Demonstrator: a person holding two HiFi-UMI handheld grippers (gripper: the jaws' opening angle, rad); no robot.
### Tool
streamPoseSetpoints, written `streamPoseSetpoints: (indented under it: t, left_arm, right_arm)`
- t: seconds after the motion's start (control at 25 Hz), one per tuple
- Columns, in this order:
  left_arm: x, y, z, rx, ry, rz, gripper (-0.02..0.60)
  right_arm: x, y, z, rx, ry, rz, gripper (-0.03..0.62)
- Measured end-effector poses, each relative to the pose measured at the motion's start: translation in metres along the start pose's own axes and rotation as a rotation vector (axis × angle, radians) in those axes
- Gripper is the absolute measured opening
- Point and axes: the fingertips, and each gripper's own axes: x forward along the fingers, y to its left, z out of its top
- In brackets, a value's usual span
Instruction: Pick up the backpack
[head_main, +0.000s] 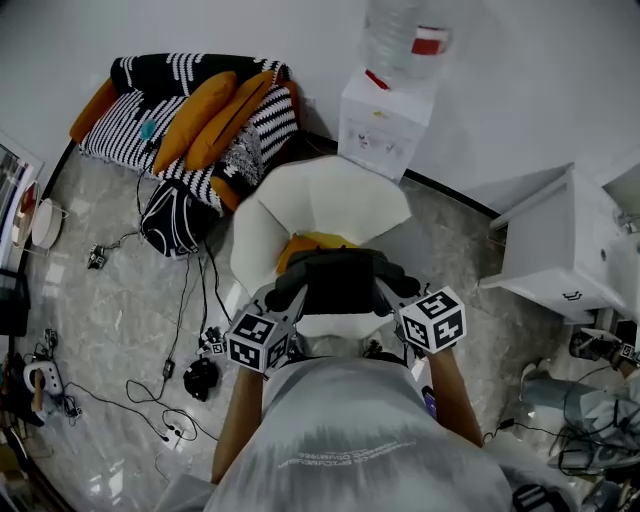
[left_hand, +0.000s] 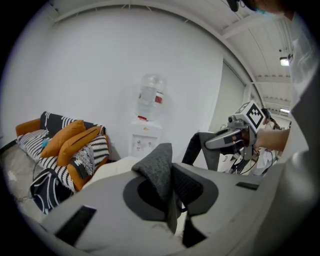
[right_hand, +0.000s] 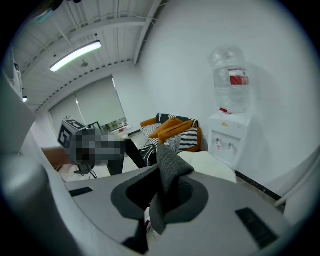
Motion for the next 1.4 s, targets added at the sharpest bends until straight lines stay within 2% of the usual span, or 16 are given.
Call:
streamPoseSetpoints:
  t: [0.48,0.88,1.12,1.4]
  left_arm:
    - [0.002,0.018,0.074,0.081,-0.121,0.048,0.037]
    - [0.005,0.022,0.14,0.198,-0.196,0.06,0.037]
    - [0.008,0.028,0.172,0.195,-0.232,0.061,0.037]
    - [0.0,0.031,0.209,0.263,-0.269,0.074,0.037]
  right_arm:
    - [-0.012,-0.005,0.069,-0.092,-0.108,-0.015,0.034]
    - [-0.024,-0.012,0.136,-0.105,-0.195,-0.021,0.034]
    - [-0.03,-0.018,0.162,-0.154,-0.239,-0.044,0.034]
    - [-0.044,-0.017,0.198,-0.176,-0.307,-0.05,0.034]
